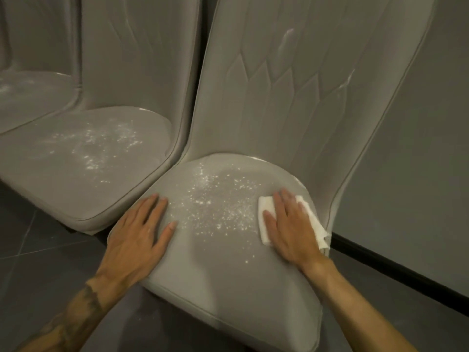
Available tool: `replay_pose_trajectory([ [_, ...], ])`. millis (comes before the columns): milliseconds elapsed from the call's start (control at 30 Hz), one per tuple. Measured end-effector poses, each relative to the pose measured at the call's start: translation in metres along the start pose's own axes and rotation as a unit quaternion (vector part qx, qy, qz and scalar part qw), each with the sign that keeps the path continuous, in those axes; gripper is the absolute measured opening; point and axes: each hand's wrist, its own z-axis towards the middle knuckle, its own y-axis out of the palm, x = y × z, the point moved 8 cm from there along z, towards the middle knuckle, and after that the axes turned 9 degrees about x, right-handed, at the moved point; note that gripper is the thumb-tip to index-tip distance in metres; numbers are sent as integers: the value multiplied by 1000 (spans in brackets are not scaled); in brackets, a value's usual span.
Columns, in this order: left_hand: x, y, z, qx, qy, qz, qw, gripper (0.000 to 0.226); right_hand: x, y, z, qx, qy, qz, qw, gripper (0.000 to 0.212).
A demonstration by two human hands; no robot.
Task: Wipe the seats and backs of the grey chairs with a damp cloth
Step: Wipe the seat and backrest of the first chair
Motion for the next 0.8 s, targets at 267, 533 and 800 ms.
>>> replay_pose_trajectory([
  [267,-1,5,0,18,12,-20,1000,78,26,-4,25,-2,26,-66,997,62],
  [533,-2,7,0,11,11,-31,999,79,16,1,1,30,100,-13,994,67],
  [800,-2,8,2,6,5,-28,1000,80,21,-6,49,16,109,-42,993,63],
])
